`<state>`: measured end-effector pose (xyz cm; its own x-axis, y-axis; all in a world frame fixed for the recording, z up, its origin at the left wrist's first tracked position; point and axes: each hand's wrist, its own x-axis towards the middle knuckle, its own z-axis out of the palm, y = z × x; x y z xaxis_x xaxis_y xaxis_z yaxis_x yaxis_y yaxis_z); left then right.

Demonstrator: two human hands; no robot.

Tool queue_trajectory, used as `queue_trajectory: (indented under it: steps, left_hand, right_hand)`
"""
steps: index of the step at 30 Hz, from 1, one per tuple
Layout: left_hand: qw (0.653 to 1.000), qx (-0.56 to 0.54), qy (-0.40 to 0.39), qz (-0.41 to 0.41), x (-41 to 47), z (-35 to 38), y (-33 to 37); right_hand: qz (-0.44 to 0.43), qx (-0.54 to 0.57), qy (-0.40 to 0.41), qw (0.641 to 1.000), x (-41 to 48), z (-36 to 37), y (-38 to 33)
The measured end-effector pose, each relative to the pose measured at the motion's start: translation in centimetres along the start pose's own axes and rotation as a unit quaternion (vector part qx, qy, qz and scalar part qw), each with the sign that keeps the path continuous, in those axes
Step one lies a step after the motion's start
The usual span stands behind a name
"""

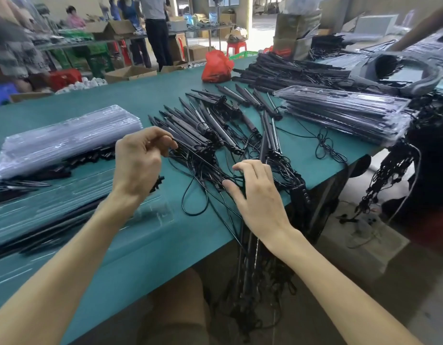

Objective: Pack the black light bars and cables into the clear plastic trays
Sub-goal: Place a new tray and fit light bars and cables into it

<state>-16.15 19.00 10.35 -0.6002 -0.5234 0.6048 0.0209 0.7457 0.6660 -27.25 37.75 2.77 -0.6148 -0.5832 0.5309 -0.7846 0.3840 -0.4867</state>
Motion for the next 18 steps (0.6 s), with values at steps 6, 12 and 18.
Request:
queue_trajectory:
  steps: [6,12,18]
  left_hand:
    - [1.000,-0.029,-0.004,-0.010,0.6,0.2,0.7]
    - [0.999,-0.020,-0.017,-0.032,1.3,0.3,0.4]
    - [0.998,-0.018,-0.062,-0.028,0.7,0.4,-0.3]
  right_hand:
    - [-0.014,0.033,0.021,0.999,0.7,-1.1,0.7]
    - [0.032,0.129,0.039,0.990,4.3,-3.5,-0.3]
    - [0.049,0.253,0.045,0.965,8.7,-6.3,-2.1]
